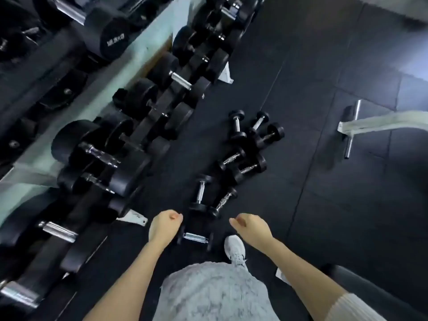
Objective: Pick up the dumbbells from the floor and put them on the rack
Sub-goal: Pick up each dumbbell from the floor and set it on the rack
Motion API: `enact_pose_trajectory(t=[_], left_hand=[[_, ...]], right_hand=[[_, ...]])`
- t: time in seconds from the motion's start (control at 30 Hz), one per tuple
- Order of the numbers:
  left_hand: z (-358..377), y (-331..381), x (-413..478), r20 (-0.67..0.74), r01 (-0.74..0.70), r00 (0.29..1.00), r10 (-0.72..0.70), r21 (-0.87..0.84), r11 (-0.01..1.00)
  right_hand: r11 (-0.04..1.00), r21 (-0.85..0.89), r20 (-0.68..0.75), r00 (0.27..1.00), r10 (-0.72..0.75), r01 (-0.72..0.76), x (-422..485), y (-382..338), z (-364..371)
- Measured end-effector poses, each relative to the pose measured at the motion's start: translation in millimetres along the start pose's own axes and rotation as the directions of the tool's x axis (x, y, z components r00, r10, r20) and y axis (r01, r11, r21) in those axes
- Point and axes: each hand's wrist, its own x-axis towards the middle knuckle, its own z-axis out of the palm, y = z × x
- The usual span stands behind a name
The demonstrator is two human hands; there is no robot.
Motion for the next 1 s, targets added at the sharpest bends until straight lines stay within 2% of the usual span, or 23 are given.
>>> enact_pose_trajectory(t=[0.07,0.17,0.3,0.4,0.5,0.6,0.67,0.83,0.9,0.97,1.0], left_hand=[[22,-27,31,-0.014,0.129,0.991,-0.132,-0.125,0.984],[56,-63,57,0.059,0.333,0.942,-0.331,-0.293,0.896],[108,-111,108,0.095,0.447,0.884,-0.457,-0.458,0.768],[161,-156,159,0.11,0.5,0.847,-0.52,-0.495,0.711],[215,-199,216,0.095,0.51,0.841,-0.533,-0.47,0.72],[260,-232,269,0.069,0.494,0.852,-0.518,-0.433,0.754],[297,-263,305,0.07,0.527,0.832,-0.55,-0.411,0.744],[359,-318,381,0.228,0.626,0.74,-0.633,-0.577,0.525],[368,-324,395,0.261,0.61,0.715,-0.648,-0.687,0.396],[373,-328,403,0.305,0.559,0.698,-0.648,-0.798,0.226],[373,-328,404,0.318,0.542,0.696,-0.644,-0.821,0.179]], right_hand=[[1.0,-0.011,0.08,0.997,-0.014,0.014,38,6,18],[0.999,-0.045,0.181,0.983,0.003,0.005,89,11,52],[0.994,-0.106,0.23,0.973,-0.008,0.033,156,28,119],[0.979,-0.175,0.254,0.966,-0.055,0.102,212,46,182],[0.977,-0.184,0.265,0.963,-0.052,0.103,272,69,248],[0.976,-0.197,0.328,0.944,-0.023,0.093,326,91,310],[0.958,-0.253,0.387,0.922,-0.025,0.132,364,110,364],[0.926,-0.339,0.531,0.846,0.042,0.166,426,140,446],[0.913,-0.369,0.58,0.811,0.078,0.175,437,146,458],[0.901,-0.383,0.605,0.792,0.077,0.205,445,150,467],[0.897,-0.391,0.616,0.783,0.09,0.205,449,150,470]])
